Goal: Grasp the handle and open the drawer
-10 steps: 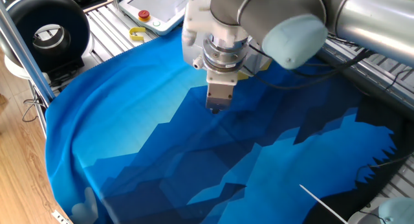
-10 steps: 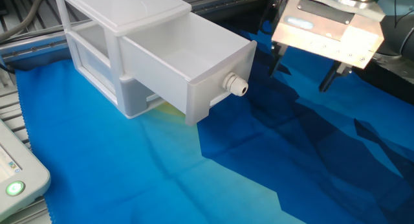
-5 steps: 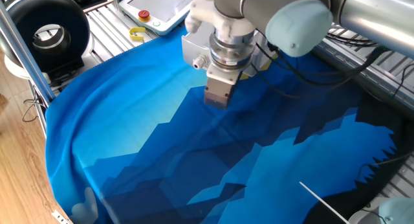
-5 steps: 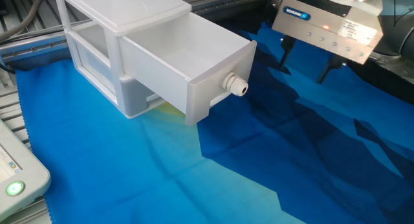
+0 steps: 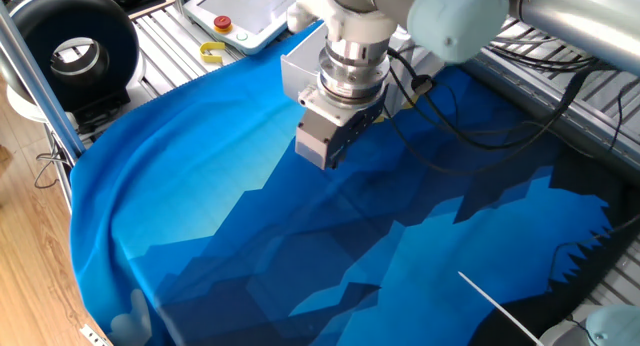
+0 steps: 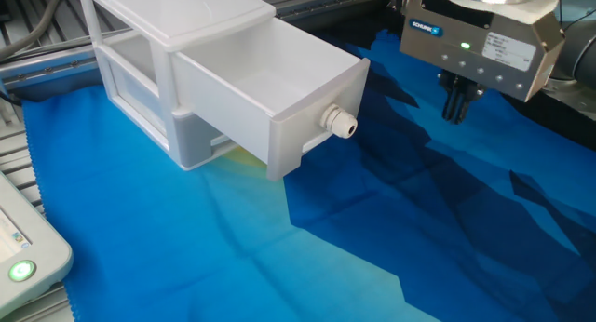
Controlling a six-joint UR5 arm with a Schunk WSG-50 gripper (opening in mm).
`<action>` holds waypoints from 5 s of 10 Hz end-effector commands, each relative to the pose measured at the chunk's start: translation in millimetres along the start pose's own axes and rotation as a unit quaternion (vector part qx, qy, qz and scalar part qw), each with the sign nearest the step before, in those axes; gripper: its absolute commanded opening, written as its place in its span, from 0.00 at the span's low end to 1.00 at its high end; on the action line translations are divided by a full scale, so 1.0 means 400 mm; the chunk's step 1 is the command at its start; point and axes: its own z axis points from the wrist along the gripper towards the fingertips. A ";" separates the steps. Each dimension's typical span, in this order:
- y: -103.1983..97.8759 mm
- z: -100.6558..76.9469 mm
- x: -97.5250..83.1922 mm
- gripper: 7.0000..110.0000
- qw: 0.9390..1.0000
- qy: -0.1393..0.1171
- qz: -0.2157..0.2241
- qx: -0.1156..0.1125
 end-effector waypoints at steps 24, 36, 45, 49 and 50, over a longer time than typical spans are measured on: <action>-0.017 0.053 -0.117 0.00 0.998 -0.049 0.015 0.032; -0.020 0.031 -0.219 0.00 0.990 -0.135 -0.025 0.041; -0.019 0.053 -0.089 0.00 0.998 -0.032 0.039 0.035; -0.014 0.053 -0.094 0.00 0.998 -0.036 0.036 0.031; -0.016 0.053 -0.093 0.00 0.998 -0.036 0.036 0.033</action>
